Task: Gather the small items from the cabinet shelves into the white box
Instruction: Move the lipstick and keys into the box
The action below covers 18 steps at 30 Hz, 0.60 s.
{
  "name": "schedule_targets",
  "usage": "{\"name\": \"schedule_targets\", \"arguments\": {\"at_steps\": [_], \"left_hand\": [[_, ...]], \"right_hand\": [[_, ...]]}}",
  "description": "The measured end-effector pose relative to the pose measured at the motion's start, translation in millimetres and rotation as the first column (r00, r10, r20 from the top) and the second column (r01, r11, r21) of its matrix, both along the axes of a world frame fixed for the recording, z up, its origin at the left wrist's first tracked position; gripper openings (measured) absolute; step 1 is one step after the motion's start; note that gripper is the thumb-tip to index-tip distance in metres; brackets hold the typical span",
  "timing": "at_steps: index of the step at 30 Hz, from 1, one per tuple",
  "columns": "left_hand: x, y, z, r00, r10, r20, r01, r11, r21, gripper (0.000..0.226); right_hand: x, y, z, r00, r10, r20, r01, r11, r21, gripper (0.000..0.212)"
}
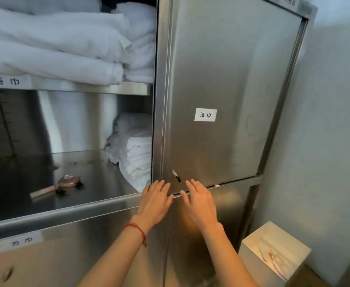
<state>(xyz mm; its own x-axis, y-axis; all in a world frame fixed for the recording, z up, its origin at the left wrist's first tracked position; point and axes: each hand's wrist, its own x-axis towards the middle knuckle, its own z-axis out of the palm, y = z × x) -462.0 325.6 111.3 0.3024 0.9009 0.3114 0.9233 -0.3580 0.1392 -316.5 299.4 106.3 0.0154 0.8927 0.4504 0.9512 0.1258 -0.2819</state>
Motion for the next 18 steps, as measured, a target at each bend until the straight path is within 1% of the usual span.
{"name": "schedule_targets", "arguments": {"at_steps": [3,11,18], "left_hand": [[-17.3,-9.0,0.5,0.998,0.058,0.016,-0.058,0.998,-0.006,0.052],[-69.8,-24.7,4.1,0.979,0.203,-0.027,-0.202,0.978,0.045,0.051],[-123.1,-22.7,-0.6,0.953,0.300,-0.027,-0.300,0.954,0.027,0.053]], "right_hand": [[-15.2,0.4,0.6,0.998,0.056,-0.014,-0.056,0.998,0.019,0.050],[-61.6,6.1,5.4,0.978,0.206,0.021,-0.206,0.978,0.008,0.050],[-116.3,25.1,6.9,0.951,0.308,0.033,-0.308,0.951,-0.010,0.050]]}}
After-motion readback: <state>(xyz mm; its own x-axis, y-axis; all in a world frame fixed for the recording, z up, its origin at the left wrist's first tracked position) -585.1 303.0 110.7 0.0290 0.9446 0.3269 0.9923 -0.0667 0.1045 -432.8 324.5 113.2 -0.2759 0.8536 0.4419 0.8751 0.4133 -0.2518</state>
